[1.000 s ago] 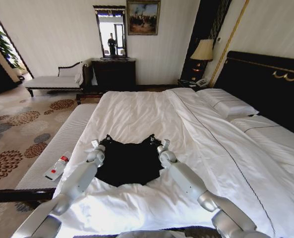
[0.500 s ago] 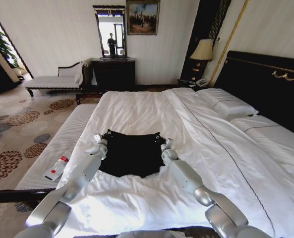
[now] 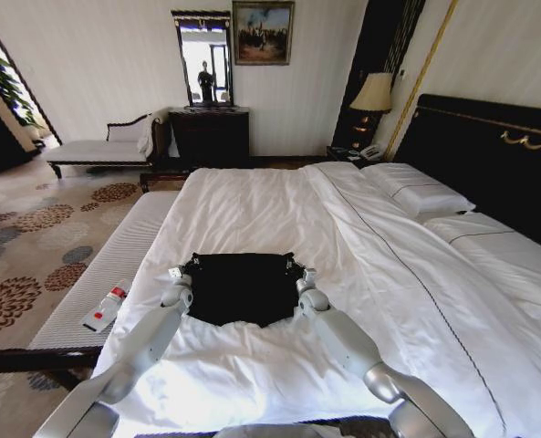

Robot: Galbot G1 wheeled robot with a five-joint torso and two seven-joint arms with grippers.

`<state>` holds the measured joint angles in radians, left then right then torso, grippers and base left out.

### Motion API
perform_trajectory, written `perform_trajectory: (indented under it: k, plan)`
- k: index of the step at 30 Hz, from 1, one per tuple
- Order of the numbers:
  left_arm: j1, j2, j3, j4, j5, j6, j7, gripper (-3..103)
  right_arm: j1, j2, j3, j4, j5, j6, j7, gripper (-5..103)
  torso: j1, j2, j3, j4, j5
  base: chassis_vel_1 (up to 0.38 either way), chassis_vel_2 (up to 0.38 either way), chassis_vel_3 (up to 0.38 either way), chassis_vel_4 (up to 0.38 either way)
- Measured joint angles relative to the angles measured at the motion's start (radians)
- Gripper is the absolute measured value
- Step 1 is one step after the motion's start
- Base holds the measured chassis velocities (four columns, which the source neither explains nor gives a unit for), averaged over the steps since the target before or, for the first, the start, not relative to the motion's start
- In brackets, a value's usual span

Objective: Fold the clothes on the bed.

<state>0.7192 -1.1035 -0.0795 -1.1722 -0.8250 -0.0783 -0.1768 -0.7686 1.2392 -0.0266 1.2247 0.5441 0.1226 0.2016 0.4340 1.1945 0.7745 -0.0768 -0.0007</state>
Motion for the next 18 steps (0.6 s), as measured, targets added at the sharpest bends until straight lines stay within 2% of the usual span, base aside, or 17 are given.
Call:
perform_trajectory:
  k: [5, 8, 15, 18]
  plan:
    - [0.078, 0.034, -0.035, -0.098, -0.011, -0.005, 0.0, 2, -0.099, -0.031, 0.034, 0.058, -0.09, 0.064, 0.001, 2, 0.0, 0.0, 0.0, -0.0003, 0.0001, 0.0, 0.0, 0.0, 0.0]
    - [0.179, 0.045, -0.079, -0.177, 0.004, -0.021, 0.003, 2, -0.188, -0.034, 0.071, 0.098, -0.146, 0.108, 0.003, 2, 0.0, 0.0, 0.0, -0.0002, 0.0001, 0.0, 0.0, 0.0, 0.0]
    - [0.335, 0.052, -0.127, -0.31, 0.045, -0.033, 0.001, 2, -0.281, -0.031, 0.086, 0.178, -0.211, 0.125, 0.013, 2, 0.0, 0.0, 0.0, -0.0001, -0.0001, 0.0, 0.0, 0.0, 0.0]
    - [0.371, 0.053, -0.138, -0.333, 0.06, -0.039, 0.001, 2, -0.305, -0.032, 0.085, 0.194, -0.229, 0.126, 0.017, 2, 0.0, 0.0, 0.0, -0.0001, 0.0, 0.0, 0.0, 0.0, 0.0]
